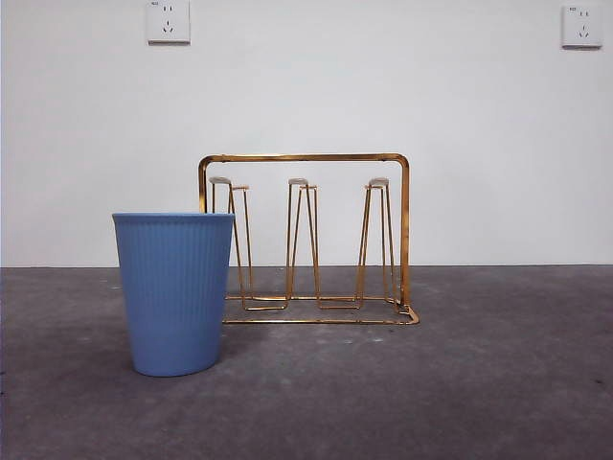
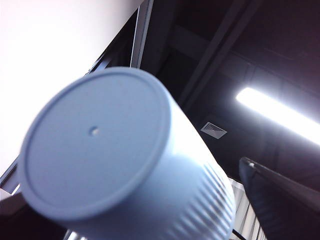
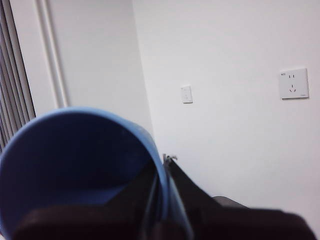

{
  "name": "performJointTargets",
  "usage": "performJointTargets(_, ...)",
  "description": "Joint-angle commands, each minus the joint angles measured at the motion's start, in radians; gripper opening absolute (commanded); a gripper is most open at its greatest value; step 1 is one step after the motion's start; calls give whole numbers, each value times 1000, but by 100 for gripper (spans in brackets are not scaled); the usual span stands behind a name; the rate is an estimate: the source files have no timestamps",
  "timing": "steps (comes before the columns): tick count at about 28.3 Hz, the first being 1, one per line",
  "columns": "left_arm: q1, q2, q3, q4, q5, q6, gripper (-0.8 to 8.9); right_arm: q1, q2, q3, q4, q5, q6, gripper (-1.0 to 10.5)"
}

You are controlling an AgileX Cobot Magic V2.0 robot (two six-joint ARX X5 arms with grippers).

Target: Pick up cup 1,put cup 1 in the cup rack,pick up cup 2,put cup 2 in the cup rack

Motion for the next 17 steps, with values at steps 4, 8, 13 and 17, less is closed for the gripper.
performJointTargets(4,-3,2,3,14,-8,-2,430,2,-1,-6,1,10,-5,-15)
performJointTargets(8,-3,2,3,14,-3,-7,303,2,4,-6,0,11,-4,-13)
performJointTargets(13,-3,2,3,14,-2,-14,79,2,5,-6,0,10,-4,-12)
performJointTargets(17,-3,2,3,14,-2,-14,-11,2,5,-6,-25,10,-3,-10)
